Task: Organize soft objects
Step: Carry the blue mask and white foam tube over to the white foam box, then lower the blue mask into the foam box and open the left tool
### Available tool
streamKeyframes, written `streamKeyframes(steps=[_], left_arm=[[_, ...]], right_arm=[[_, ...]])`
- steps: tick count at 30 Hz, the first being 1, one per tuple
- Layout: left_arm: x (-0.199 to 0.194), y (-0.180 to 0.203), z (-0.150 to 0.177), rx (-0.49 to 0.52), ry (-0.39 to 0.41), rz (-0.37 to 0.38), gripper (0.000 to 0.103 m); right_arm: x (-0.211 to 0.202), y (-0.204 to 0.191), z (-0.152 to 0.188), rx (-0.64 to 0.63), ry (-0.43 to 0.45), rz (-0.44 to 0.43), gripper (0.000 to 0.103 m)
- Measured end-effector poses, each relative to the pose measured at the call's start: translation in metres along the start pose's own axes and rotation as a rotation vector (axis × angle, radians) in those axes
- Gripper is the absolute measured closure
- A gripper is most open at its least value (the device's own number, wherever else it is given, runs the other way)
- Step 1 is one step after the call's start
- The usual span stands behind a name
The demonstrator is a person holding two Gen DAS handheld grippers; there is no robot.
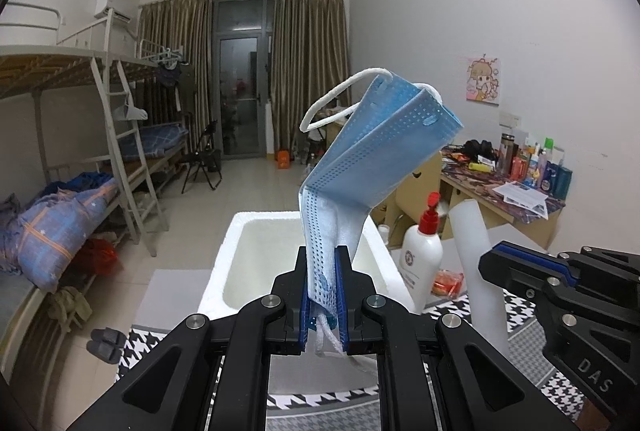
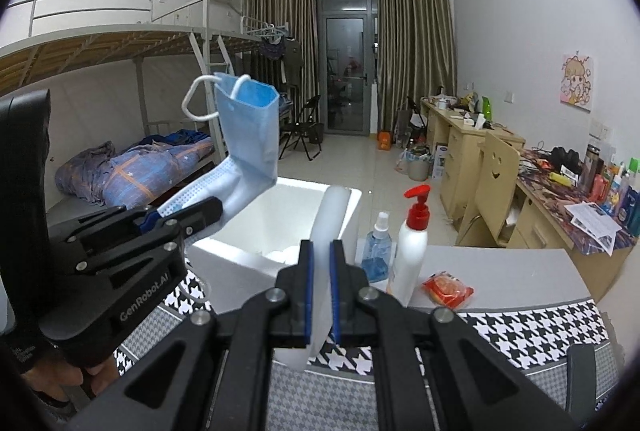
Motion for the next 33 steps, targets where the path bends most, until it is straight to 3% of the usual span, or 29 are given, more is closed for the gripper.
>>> streamKeyframes(steps=[10, 29, 31, 32, 33], left_arm=[[0.020, -0.014, -0.005, -0.008, -0.018, -0.033, 0.091], [0.067, -0.037, -0.001, -0.047, -0.108, -0.020, 0.091], [0.073, -0.039, 0.000, -0.053, -0.119, -0.011, 0.088], [0.076, -0.041, 0.002, -0.055, -0.130, -0.006, 0.079], [0.079, -0.044, 0.003, -0.059, -0.143, -0.008, 0.060]], right_arm=[[0.009, -0.005, -0.014, -0.016, 0.015, 0.007, 0.093], [0.025, -0.013, -0.026, -0.031, 0.011, 0.021, 0.093], [0.028, -0.013, -0.027, -0.031, 0.009, 0.026, 0.093], [0.029, -0.012, -0.027, -0.029, 0.009, 0.026, 0.093], [0.031, -0.012, -0.028, -0.028, 0.008, 0.026, 0.093]])
Point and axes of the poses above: each gripper's, at about its wrist camera, not at the fingertips, and x roughly the way its jaws point, y to its right, z to its underside, the point moved 8 cm from there along x, roughly the way its jaws point, and after that the axes turned 13 degrees about z, right-handed, at the moved point
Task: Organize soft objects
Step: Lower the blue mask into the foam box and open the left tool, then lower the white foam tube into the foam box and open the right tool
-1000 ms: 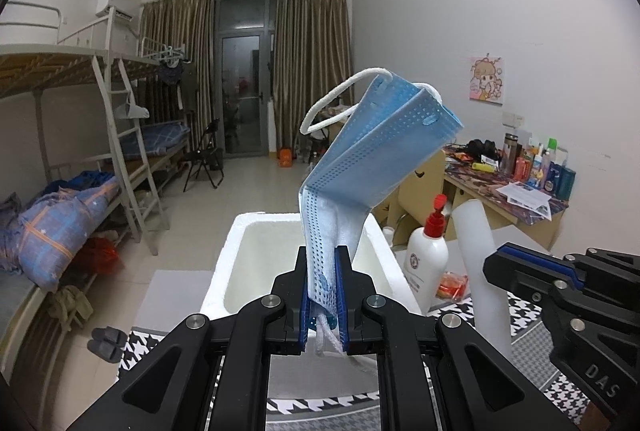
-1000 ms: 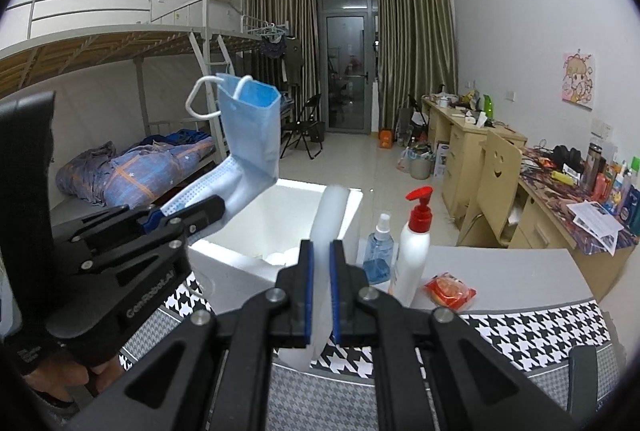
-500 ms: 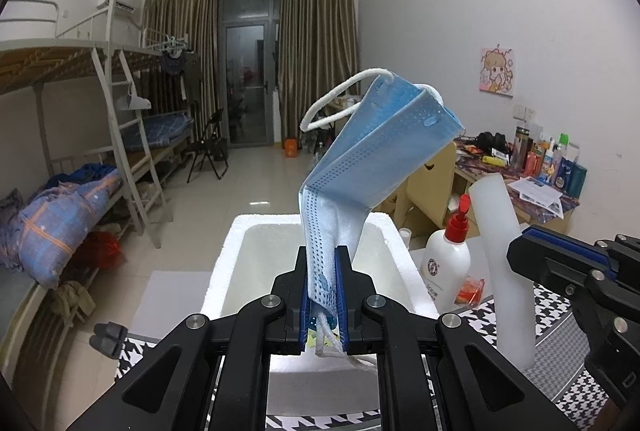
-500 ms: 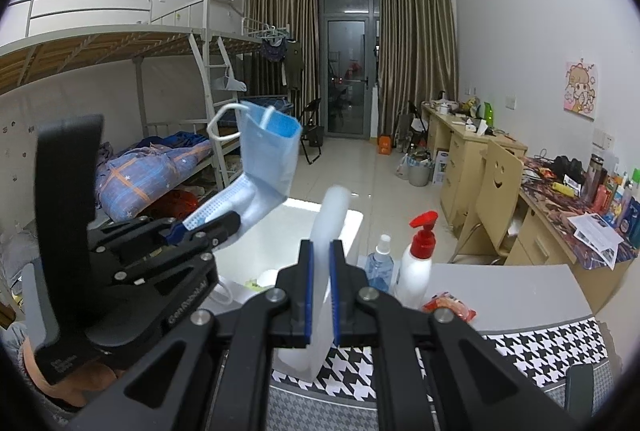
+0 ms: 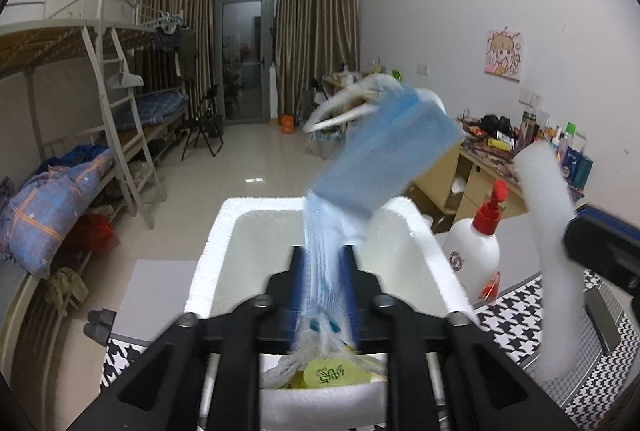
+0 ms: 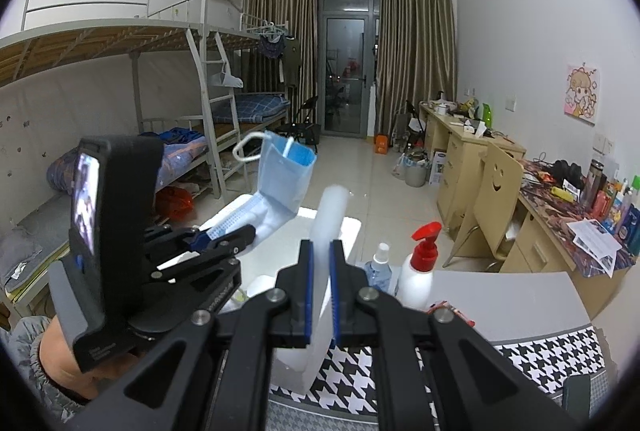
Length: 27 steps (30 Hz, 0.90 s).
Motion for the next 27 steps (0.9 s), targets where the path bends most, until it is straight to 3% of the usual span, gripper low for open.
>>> streamKeyframes(steps=[2, 7, 9, 11, 27], left_arm=[[0.000, -0.007, 0.002, -0.020, 0.001, -0.001, 0.034], [-0.012, -0.020, 0.003, -0.055, 0.027, -0.003, 0.021], [-0.021, -0.025, 0.000, -0.066, 0.057, -0.036, 0.009], [-0.032, -0.030, -0.001, -0.080, 0.084, -0.059, 0.004], [-0.075, -0.046, 0.004, -0.079, 0.146, -0.144, 0.001]], right_arm=[[0.002, 0.000, -0.001, 0.003, -0.002, 0.002, 0.093], [0.008, 0.000, -0.002, 0.009, -0.014, -0.001, 0.093], [0.010, -0.001, -0.002, 0.005, -0.016, -0.006, 0.093], [0.012, -0.004, -0.002, 0.003, -0.017, -0.011, 0.093], [0.035, -0.032, -0.012, -0.030, -0.037, -0.076, 0.093]])
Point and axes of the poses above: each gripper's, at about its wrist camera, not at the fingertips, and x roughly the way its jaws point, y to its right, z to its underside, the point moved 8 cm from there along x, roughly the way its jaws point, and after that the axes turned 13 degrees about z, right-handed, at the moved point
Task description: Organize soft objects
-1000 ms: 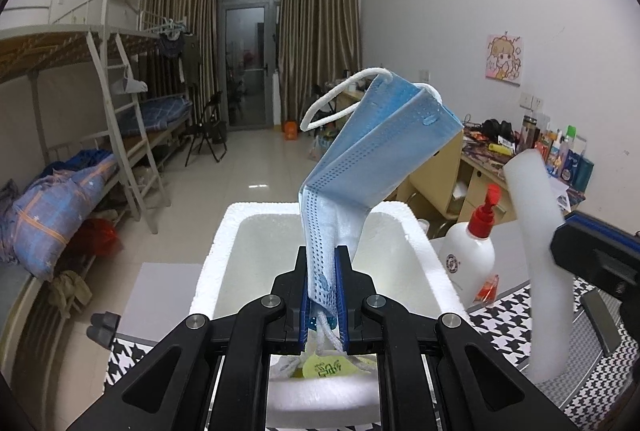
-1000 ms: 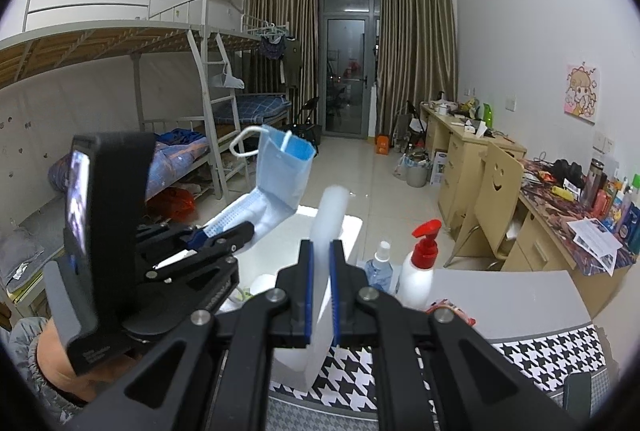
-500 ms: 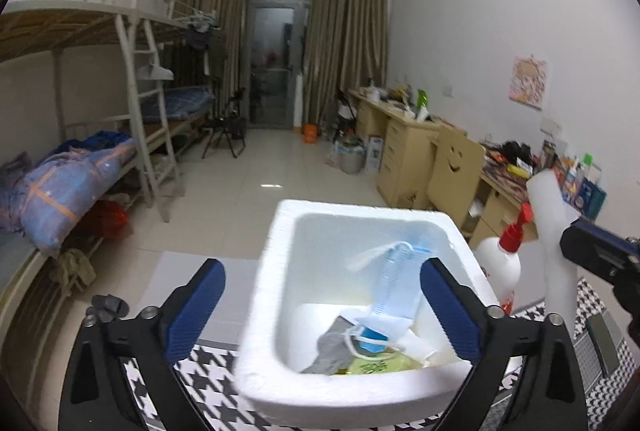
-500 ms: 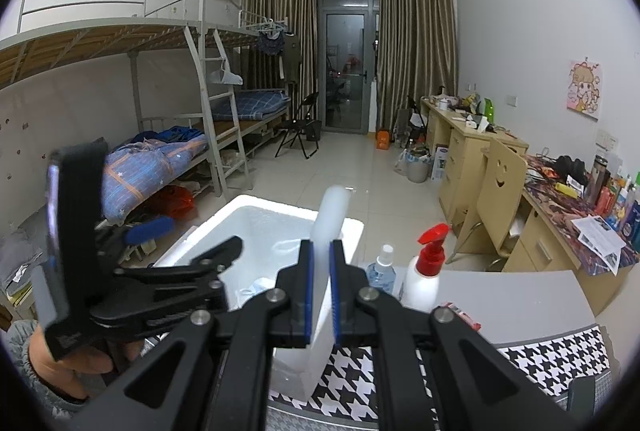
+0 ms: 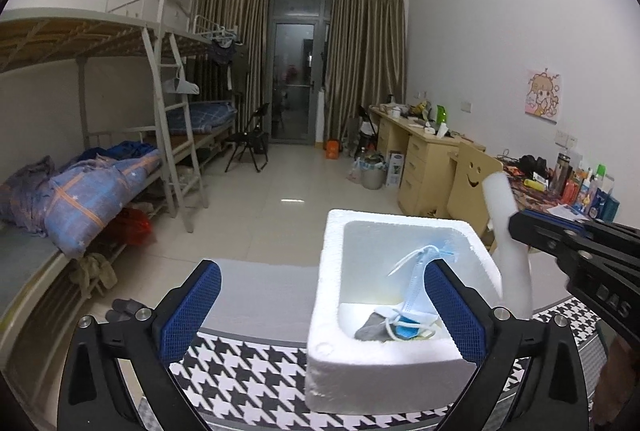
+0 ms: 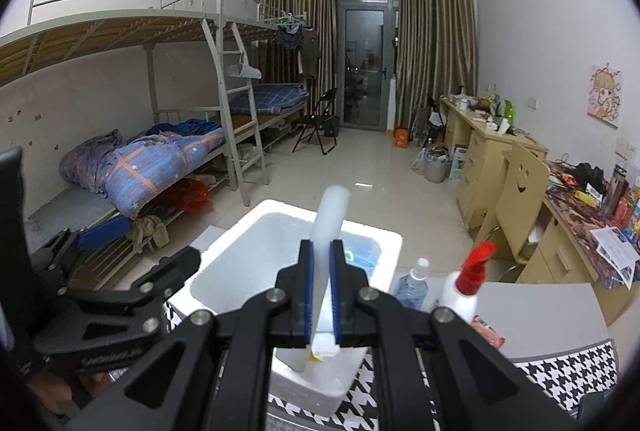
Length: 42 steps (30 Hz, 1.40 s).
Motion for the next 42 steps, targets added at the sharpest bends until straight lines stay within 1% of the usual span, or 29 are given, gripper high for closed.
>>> streamKeyframes(steps=[2, 9, 13, 16, 18, 20, 23, 27, 32, 35, 38, 40, 42], left_arm=[[-0.003, -0.002, 0.002, -0.005, 0.002, -0.003, 0.001], [-0.011, -0.007, 0.008, -0.008, 0.006, -0.025, 0.001], [-0.015, -0.013, 0.011, -0.012, 0.005, -0.041, 0.001], [-0.016, -0.017, 0.012, -0.014, 0.002, -0.047, 0.001], [-0.017, -0.019, 0.012, -0.018, 0.005, -0.051, 0.001], [-0.018, -0.020, 0.012, -0.023, 0.006, -0.048, 0.001], [-0.021, -0.017, 0.014, -0.018, 0.008, -0.043, 0.001], [-0.026, -0.013, 0.013, -0.018, 0.016, -0.035, 0.001], [-0.038, -0.008, 0.015, -0.019, 0.022, -0.028, 0.001], [-0.046, -0.002, 0.016, -0.009, 0.025, -0.021, 0.001], [-0.061, 0.006, 0.015, 0.001, 0.045, -0.009, 0.001], [-0.069, 0.012, 0.015, 0.013, 0.055, -0.009, 0.001], [-0.081, 0.017, 0.014, 0.021, 0.073, -0.007, 0.001]], right_arm=[[0.006, -0.004, -0.001, -0.007, -0.007, -0.010, 0.093], [0.024, -0.009, -0.001, -0.004, -0.023, -0.006, 0.093], [0.038, -0.012, 0.000, 0.009, -0.052, -0.012, 0.092], [0.043, -0.013, 0.004, 0.003, -0.088, -0.003, 0.075], [0.040, -0.011, 0.006, 0.001, -0.082, 0.000, 0.044], [0.035, -0.009, 0.005, 0.007, -0.060, 0.009, 0.033], [0.026, -0.007, 0.005, 0.005, -0.050, 0.009, 0.032], [0.009, -0.002, 0.004, 0.016, -0.029, 0.016, 0.018], [-0.014, -0.001, 0.008, -0.001, -0.015, 0.028, 0.013], [-0.032, 0.001, 0.011, 0.000, 0.009, 0.034, 0.009], [-0.052, 0.001, 0.015, 0.005, 0.021, 0.021, 0.006], [-0.065, 0.001, 0.016, 0.004, 0.039, 0.027, 0.005], [-0.077, 0.001, 0.018, 0.007, 0.057, 0.035, 0.002]])
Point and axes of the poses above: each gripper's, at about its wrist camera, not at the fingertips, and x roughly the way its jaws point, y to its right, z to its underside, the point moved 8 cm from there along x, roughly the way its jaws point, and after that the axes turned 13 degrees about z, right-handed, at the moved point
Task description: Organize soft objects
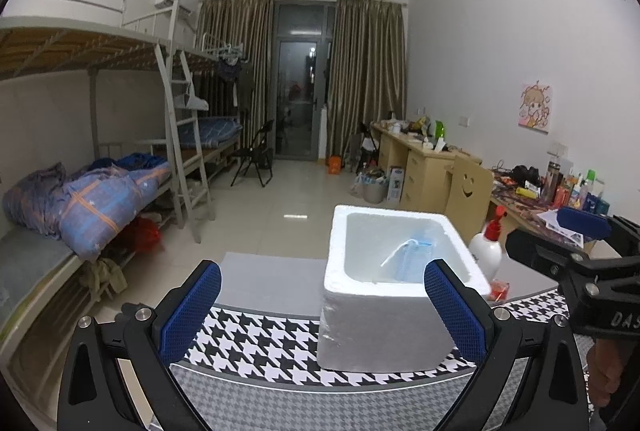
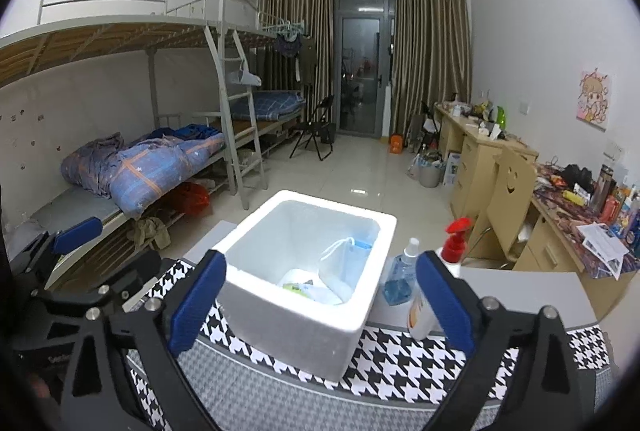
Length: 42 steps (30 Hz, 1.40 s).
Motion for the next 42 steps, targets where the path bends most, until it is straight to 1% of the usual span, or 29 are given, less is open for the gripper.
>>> streamKeyframes(steps=[11, 17, 22, 26, 28, 31, 34, 36, 42], left_arm=[[-0.056, 0.026, 0.006, 0.036, 0.058, 0.022, 0.001], [-0.083, 0.037, 0.019, 0.082, 0.089, 0.014, 0.001], [-0.095, 0.044, 0.035, 0.095, 0.088, 0.031, 0.001], [-0.105, 0.048, 0.044, 0.100, 0.104, 0.036, 0.001], [-0.108, 0.049, 0.048, 0.097, 0.106, 0.042, 0.001], [-0.116, 0.053, 0.054, 0.104, 0.130, 0.041, 0.001], [-0.121, 0.054, 0.059, 0.105, 0.144, 0.036, 0.001], [-0.123, 0.053, 0.063, 0.098, 0.148, 0.040, 0.001], [-0.123, 0.054, 0.078, 0.128, 0.151, 0.034, 0.001]], right_arm=[[-0.060, 0.012, 0.020, 0.031, 0.052, 0.021, 0.001], [-0.089, 0.013, 0.041, 0.039, 0.078, 0.028, 0.001], [-0.104, 0.012, 0.058, 0.043, 0.087, 0.026, 0.001], [-0.117, 0.012, 0.066, 0.036, 0.099, 0.023, 0.001], [-0.125, 0.012, 0.069, 0.028, 0.118, 0.029, 0.001], [-0.134, 0.013, 0.075, 0.025, 0.142, 0.049, 0.001], [-0.139, 0.012, 0.087, 0.045, 0.133, 0.029, 0.001], [-0.140, 0.014, 0.096, 0.051, 0.141, 0.050, 0.001], [-0.140, 0.018, 0.116, 0.059, 0.175, 0.093, 0.001]])
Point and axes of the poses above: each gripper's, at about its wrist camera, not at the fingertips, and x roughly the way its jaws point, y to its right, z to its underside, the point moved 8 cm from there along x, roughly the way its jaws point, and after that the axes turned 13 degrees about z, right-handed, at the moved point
